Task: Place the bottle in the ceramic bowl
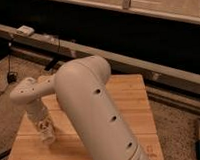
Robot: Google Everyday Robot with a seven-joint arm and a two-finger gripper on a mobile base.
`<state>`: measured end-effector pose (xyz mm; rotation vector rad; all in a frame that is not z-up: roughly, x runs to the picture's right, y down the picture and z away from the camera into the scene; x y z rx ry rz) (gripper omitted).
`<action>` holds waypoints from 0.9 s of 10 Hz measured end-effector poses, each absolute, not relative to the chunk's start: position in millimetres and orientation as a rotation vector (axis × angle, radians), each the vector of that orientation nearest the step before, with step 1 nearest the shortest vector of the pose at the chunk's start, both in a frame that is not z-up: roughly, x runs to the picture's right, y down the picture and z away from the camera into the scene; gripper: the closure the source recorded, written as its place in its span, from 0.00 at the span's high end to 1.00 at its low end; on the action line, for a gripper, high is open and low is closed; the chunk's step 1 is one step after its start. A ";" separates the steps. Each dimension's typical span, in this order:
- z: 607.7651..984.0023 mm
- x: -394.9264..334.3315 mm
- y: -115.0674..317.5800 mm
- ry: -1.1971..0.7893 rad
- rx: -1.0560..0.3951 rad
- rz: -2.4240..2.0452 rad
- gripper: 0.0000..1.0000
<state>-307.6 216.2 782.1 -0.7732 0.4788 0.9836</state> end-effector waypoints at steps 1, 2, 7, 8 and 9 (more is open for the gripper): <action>773.9 -303.1 207.1 0.467 -0.771 0.982 0.00; 763.3 -299.0 194.1 0.448 -0.769 0.982 0.00; 735.0 -283.9 107.2 0.350 -0.725 0.990 0.00; 743.6 -274.7 85.2 0.340 -0.708 1.012 0.00; 749.5 -268.7 70.7 0.333 -0.697 1.030 0.00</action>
